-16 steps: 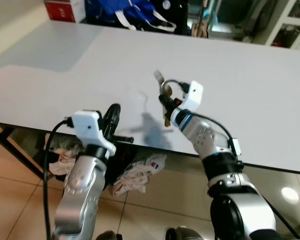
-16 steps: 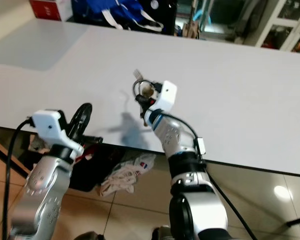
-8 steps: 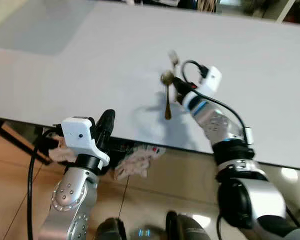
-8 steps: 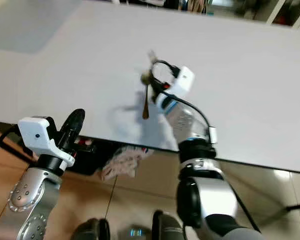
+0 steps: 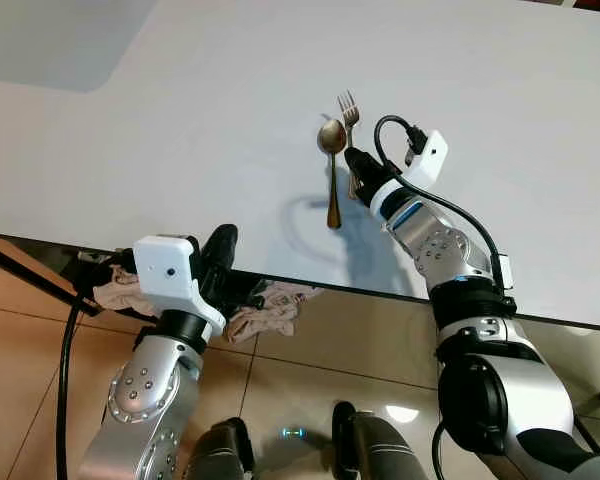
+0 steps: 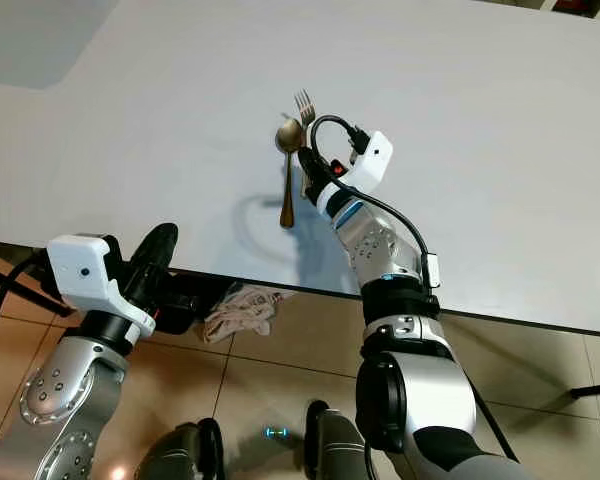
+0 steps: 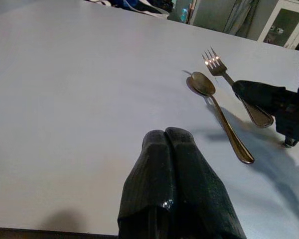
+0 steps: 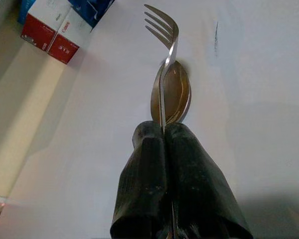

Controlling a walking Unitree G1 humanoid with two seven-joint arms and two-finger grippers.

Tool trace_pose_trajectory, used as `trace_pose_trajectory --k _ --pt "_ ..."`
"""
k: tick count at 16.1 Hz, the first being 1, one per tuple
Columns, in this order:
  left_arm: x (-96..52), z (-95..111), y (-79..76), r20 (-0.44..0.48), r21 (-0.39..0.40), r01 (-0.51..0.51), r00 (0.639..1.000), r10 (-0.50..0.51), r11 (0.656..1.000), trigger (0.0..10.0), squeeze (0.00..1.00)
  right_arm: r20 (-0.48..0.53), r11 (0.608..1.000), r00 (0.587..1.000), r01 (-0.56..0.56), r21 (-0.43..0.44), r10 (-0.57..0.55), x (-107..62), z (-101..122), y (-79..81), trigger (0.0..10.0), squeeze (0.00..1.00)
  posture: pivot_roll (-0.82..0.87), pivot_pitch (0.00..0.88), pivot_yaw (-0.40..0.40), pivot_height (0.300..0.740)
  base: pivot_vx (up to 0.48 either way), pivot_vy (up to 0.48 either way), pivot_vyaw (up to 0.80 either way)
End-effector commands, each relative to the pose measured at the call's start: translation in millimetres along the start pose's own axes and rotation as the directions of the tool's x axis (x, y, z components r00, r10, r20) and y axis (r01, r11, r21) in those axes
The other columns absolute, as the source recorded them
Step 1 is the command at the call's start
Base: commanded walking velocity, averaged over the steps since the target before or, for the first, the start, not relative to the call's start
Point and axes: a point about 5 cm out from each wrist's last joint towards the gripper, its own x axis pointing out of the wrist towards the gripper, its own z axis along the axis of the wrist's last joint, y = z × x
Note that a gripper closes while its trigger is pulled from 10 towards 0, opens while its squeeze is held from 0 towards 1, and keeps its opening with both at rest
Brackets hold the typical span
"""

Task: Setting the table

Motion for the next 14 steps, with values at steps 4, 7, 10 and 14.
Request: trace_pose_trajectory --k 4,7,10,14 --pt "-2.8 4 -0.5 0.004 0.011 -0.006 1.0 0.006 1.0 10.0 0.0 -0.05 0.995 0.994 0.097 0.028 -0.095 -5.8 -12 -17.0 10.0 0.0 -0.03 0.291 -0.01 0.74 0.0 0.0 0.0" --pt "-0.5 3 -1.9 0.004 0.009 -0.002 1.0 0.002 1.0 10.0 0.0 -0.086 0.994 0.99 0.113 -0.006 -0.113 -10.8 -16 -20.0 10.0 0.06 -0.05 0.288 -0.019 0.74 0.0 0.0 0.0" --pt "1.5 3 -2.6 0.006 0.0 -0.002 1.0 0.002 1.0 10.0 0.0 -0.084 0.987 0.984 0.157 -0.034 -0.159 -18.3 -15 -24.2 10.0 0.11 -0.07 0.292 -0.029 0.74 0.0 0.0 0.0" --pt "4.9 1 -4.6 0.005 -0.008 0.003 1.0 -0.002 1.0 10.0 0.0 -0.048 0.984 0.984 0.171 -0.051 -0.173 -32.5 -2 -20.4 10.0 0.09 -0.09 0.291 -0.031 0.74 0.0 0.0 0.0"
